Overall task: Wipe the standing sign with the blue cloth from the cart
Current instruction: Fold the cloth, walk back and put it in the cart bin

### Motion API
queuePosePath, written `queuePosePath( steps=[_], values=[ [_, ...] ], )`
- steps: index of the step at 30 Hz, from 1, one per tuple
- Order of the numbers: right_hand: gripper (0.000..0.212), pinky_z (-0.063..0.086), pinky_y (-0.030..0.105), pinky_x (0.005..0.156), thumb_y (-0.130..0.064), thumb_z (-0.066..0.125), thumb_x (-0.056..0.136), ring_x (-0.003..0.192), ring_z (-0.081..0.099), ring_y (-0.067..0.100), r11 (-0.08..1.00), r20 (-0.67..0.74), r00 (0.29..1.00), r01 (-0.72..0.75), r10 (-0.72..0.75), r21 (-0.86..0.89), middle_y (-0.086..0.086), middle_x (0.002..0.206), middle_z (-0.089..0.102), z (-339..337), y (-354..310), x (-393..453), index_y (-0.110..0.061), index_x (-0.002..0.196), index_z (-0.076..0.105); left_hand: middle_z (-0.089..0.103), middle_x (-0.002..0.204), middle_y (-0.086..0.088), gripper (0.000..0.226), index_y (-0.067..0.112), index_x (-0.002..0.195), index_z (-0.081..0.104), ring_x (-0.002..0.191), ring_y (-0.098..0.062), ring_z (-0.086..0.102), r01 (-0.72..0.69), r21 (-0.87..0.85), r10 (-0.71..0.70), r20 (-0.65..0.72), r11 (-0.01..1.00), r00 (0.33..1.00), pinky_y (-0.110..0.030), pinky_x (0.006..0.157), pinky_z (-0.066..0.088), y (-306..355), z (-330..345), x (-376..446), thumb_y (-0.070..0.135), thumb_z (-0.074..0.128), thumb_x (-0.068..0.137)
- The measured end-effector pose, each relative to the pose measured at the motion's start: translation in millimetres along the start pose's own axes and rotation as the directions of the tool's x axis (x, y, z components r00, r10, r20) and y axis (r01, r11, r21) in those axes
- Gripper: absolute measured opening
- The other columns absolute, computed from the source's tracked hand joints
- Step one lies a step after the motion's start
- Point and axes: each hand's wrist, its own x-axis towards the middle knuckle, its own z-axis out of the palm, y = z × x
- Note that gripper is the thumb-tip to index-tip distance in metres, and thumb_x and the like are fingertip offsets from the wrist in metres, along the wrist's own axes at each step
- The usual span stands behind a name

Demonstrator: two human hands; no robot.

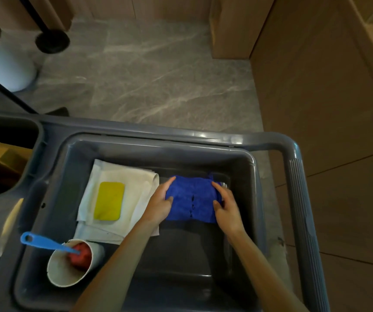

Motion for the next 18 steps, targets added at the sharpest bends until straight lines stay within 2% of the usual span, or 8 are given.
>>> queuePosePath(
  steps=[6, 9, 11, 13, 15, 16, 18],
  values=[
    [0.061, 0.037, 0.033, 0.113, 0.001, 0.05, 0.099, 0.146, 0.03, 0.015, 0.996, -0.011, 0.999, -0.042, 0.041, -0.078, -0.004, 0.16, 0.026, 16, 6, 23, -0.031, 0.15, 0.041, 0.031, 0.16, -0.004, 0.062, 0.026, 0.156, 0.028, 0.144, -0.025, 0.035, 0.009, 0.016, -0.009, -0.011, 1.0, 1.0, -0.04, 0.116, 0.037, -8, 2, 22, 0.002, 0.045, 0.102],
    [0.062, 0.033, 0.028, 0.114, 0.003, 0.05, 0.099, 0.147, 0.028, 0.017, 0.989, -0.021, 0.998, -0.062, 0.06, -0.132, -0.002, 0.16, 0.024, 20, 8, 26, -0.026, 0.152, 0.04, 0.033, 0.156, -0.009, 0.071, 0.021, 0.157, 0.026, 0.14, -0.025, 0.038, 0.021, 0.064, -0.024, 0.038, 0.998, 0.999, -0.028, 0.108, 0.039, -12, 2, 29, -0.006, 0.049, 0.095],
    [0.062, 0.031, 0.03, 0.118, 0.004, 0.05, 0.099, 0.148, 0.027, 0.018, 0.981, -0.019, 0.998, -0.065, 0.063, -0.183, 0.0, 0.16, 0.023, 22, 9, 24, -0.024, 0.153, 0.038, 0.033, 0.152, -0.012, 0.075, 0.016, 0.157, 0.023, 0.138, -0.026, 0.038, 0.001, 0.159, -0.012, 0.066, 0.987, 0.998, -0.019, 0.103, 0.035, -14, 4, 31, -0.008, 0.052, 0.092],
    [0.062, 0.031, 0.024, 0.116, 0.004, 0.05, 0.099, 0.147, 0.029, 0.018, 0.972, -0.013, 0.999, -0.032, 0.03, -0.234, 0.001, 0.159, 0.024, 23, 10, 21, -0.022, 0.153, 0.036, 0.031, 0.151, -0.013, 0.078, 0.014, 0.157, 0.019, 0.137, -0.026, 0.038, -0.026, 0.228, 0.009, 0.075, 0.973, 0.997, -0.012, 0.096, 0.031, -18, 7, 33, -0.008, 0.054, 0.091],
    [0.063, 0.033, 0.016, 0.108, 0.003, 0.051, 0.098, 0.142, 0.036, 0.016, 0.96, 0.004, 1.0, -0.023, 0.025, -0.278, 0.003, 0.156, 0.027, 25, 9, 18, -0.022, 0.153, 0.036, 0.029, 0.151, -0.012, 0.082, 0.014, 0.158, 0.016, 0.134, -0.025, 0.039, -0.055, 0.312, 0.038, 0.062, 0.948, 0.997, -0.012, 0.094, 0.032, -25, 10, 36, -0.007, 0.057, 0.09],
    [0.059, 0.039, 0.016, 0.102, 0.002, 0.052, 0.099, 0.134, 0.046, 0.014, 0.968, 0.005, 1.0, -0.023, 0.025, -0.25, 0.006, 0.151, 0.034, 24, 10, 18, -0.023, 0.151, 0.039, 0.028, 0.152, -0.012, 0.083, 0.014, 0.158, 0.016, 0.133, -0.025, 0.039, -0.077, 0.352, 0.066, 0.045, 0.933, 0.997, -0.014, 0.096, 0.034, -29, 12, 37, -0.006, 0.058, 0.089],
    [0.038, 0.055, 0.016, 0.076, -0.006, 0.053, 0.102, 0.097, 0.069, 0.006, 0.993, -0.05, 0.998, -0.048, 0.043, -0.106, 0.006, 0.124, 0.056, 27, 10, 15, -0.023, 0.136, 0.047, 0.031, 0.153, -0.013, 0.074, 0.016, 0.156, 0.025, 0.133, -0.028, 0.042, -0.138, 0.466, 0.133, 0.045, 0.874, 0.99, -0.026, 0.106, 0.041, -38, 16, 36, 0.003, 0.06, 0.093]
  ],
)
